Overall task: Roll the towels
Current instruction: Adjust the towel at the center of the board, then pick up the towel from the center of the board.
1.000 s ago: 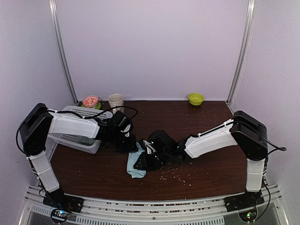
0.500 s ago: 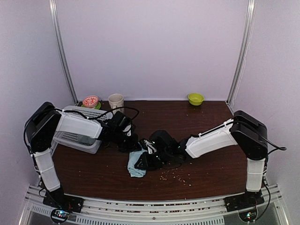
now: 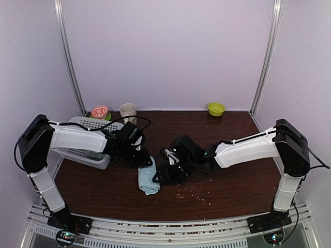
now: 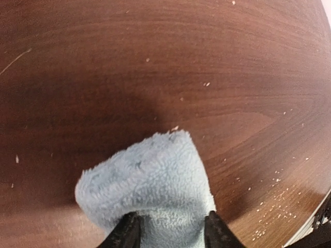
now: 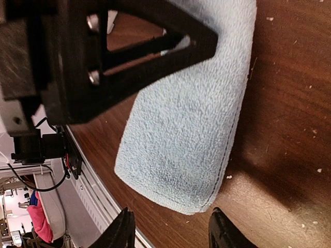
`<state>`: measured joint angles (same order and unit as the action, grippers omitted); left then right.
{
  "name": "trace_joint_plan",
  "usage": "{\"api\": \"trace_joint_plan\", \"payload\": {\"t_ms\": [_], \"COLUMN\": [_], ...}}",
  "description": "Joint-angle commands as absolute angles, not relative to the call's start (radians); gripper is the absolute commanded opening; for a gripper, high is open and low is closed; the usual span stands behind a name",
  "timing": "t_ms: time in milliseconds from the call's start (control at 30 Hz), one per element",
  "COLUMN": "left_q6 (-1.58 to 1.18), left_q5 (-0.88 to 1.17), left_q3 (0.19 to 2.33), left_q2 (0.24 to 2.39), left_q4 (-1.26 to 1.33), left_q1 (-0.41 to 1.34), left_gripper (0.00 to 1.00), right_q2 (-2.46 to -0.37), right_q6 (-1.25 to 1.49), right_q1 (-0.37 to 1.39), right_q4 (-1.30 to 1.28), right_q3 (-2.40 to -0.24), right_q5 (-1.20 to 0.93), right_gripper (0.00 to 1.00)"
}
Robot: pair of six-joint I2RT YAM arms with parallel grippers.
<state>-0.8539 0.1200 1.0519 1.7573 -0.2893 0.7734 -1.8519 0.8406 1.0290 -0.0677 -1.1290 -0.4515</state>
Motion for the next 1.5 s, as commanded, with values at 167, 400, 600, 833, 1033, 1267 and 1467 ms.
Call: {"api": "trace_joint_plan", "payload": {"t_ms": [167, 400, 600, 833, 1033, 1267, 1467], "left_q6": [-0.865, -0.885, -0.881, -0.91, -0.921, -0.971, -0.975], "left_q5": [-0.022, -0.066, -0.094, -0.106, -0.155, -0.223, -0.233], "left_q3": [1.089, 1.153, 1.23, 1.203, 1.22, 1.315, 1.511], "left_q2": [1.673, 1.707, 1.798, 1.788, 1.701, 1.631, 1.785], "left_q4": [-0.525, -0.592, -0.649, -0.65, -0.731, -0.842, -0.904], "left_q1": [0.835, 0.871, 0.895, 0.901, 0.903, 0.97, 1.046], "left_gripper": [0.52, 0.58, 0.65, 0.65, 0.65, 0.91, 0.91], "right_q2": [-1.702, -1.677, -1.674, -1.695, -1.69, -1.642, -1.54], "right_q6": [0.807, 0.81, 0.805, 0.809, 0.81, 0.8, 0.802], "right_q1": [0.988, 0.982, 0.982, 0.985, 0.986, 0.979, 0.954], "right_q4": [-0.124, -0.107, -0.097, -0.084, -0.07, -0.075, -0.06], "right_q3": [-1.069, -1.032, -1.015, -1.022, -1.006, -0.975, -0.889], "right_q5": [-0.359, -0.354, -0.352, -0.362, -0.364, -0.344, -0.312], "right_gripper": [0.49, 0.49, 0.49, 0.47, 0.47, 0.47, 0.47]}}
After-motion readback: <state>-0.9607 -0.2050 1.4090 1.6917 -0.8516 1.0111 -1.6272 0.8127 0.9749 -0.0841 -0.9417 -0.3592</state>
